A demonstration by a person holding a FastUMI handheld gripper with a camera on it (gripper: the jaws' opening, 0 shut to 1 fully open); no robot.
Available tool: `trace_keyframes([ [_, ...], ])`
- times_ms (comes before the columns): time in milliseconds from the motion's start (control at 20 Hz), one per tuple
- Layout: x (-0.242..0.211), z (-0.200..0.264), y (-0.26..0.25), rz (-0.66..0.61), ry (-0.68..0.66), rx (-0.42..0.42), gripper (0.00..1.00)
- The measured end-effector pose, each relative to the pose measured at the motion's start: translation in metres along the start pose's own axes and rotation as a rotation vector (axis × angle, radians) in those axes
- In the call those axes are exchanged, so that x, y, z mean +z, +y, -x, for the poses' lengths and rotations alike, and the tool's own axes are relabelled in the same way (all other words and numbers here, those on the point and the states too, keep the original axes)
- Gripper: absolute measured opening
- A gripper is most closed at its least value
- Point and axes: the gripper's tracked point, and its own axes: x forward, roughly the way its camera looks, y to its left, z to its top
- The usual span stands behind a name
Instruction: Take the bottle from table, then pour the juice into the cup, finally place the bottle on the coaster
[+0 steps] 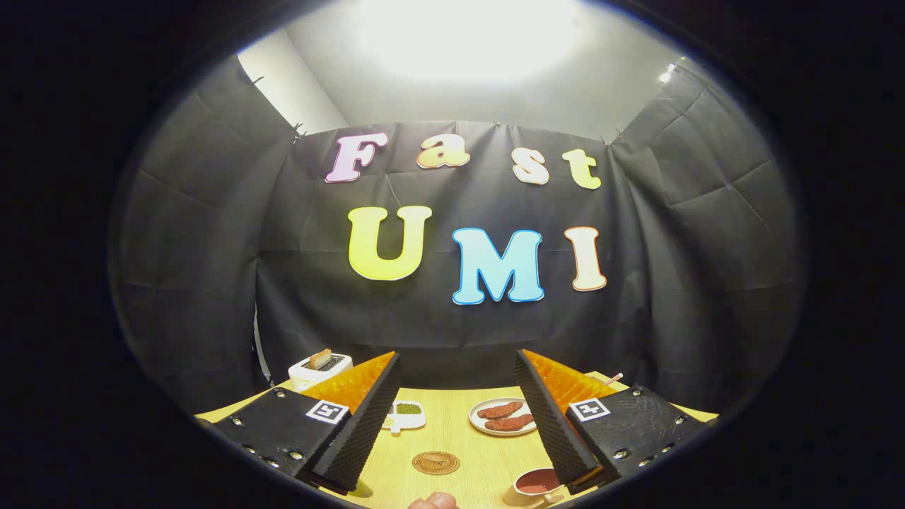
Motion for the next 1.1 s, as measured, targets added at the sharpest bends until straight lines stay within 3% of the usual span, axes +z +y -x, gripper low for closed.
trace_keyframes([
  [1100,-0.057,0.000,0.117,0.017,0.071,0.101,0.98],
])
